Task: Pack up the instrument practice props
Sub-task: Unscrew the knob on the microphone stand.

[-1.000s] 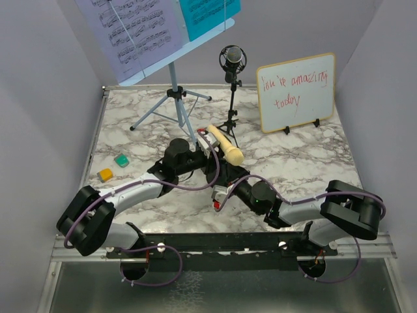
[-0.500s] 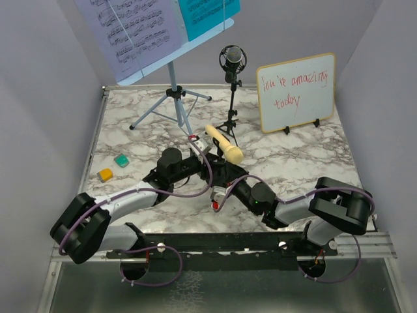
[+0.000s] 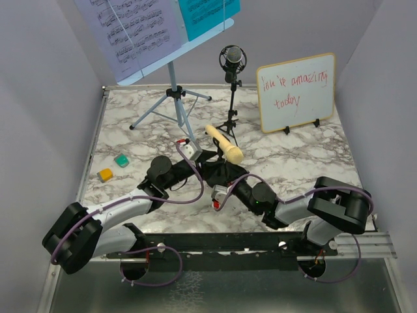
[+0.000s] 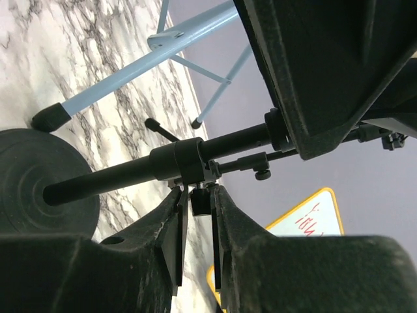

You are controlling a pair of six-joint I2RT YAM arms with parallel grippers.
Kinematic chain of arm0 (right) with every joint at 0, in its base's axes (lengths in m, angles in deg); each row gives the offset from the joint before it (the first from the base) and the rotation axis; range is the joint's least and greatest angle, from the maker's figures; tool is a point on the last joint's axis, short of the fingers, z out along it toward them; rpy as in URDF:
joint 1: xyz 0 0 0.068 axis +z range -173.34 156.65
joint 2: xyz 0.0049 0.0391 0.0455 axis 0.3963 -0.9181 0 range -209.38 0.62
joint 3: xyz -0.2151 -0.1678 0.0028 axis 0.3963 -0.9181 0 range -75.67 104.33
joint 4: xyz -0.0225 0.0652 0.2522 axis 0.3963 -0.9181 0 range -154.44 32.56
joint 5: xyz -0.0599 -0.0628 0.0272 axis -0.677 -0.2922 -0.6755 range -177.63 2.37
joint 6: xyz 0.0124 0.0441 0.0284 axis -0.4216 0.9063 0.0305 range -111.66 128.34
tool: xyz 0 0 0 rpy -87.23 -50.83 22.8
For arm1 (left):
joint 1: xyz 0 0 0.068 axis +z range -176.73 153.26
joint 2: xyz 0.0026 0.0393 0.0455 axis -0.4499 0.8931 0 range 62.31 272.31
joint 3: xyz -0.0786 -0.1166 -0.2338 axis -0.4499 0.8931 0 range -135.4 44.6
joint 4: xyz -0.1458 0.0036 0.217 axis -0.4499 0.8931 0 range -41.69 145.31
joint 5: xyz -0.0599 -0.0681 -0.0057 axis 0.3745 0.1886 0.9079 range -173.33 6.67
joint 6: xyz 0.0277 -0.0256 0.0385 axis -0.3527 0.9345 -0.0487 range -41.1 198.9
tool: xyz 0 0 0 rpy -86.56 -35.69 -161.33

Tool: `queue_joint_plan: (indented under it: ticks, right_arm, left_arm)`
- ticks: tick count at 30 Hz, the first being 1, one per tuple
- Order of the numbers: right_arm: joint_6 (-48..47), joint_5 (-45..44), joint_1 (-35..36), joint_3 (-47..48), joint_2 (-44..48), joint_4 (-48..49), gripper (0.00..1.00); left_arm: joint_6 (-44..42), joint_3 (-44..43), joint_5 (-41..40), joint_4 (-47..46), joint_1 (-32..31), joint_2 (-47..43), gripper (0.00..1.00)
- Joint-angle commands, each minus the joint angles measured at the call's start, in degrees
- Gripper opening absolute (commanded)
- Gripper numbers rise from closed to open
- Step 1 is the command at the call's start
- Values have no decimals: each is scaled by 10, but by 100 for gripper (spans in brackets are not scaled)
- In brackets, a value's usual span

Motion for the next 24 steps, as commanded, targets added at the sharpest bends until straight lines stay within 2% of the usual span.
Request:
queue_joint_plan:
  ticks: [1,5,18,24]
  right_arm:
    - [90,35,4,-21,7,-124,26]
    - [112,44,4,-14,20,-147,28]
    - [141,61,4,-29,-11,-70,29]
    - [201,72,4,-47,10,-15,40]
  left_arm:
    - [13,-4,-13,-42,-1,6,50]
    - [16,-12,-14,-59,-2,18,50]
    - [52,-12,-25,-179,-2,77,51]
    - [46,-3,-43,-185,-2,79,51]
